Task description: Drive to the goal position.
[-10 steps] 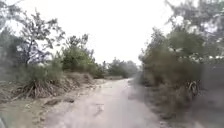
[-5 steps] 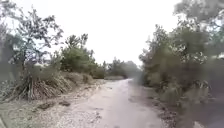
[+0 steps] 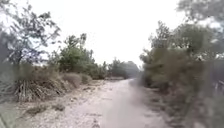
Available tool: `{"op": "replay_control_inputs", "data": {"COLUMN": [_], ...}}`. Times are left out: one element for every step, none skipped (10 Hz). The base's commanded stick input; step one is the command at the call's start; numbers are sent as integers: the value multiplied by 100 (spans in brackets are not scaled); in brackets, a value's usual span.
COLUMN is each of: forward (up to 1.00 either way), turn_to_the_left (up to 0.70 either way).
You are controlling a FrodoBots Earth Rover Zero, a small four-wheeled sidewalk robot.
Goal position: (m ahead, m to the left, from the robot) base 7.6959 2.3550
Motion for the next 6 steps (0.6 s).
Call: {"op": "replay_control_inputs", "data": {"forward": [45, 45, 45, 45, 45, 45], "turn_to_the_left": [0, 0, 0, 0, 0, 0]}}
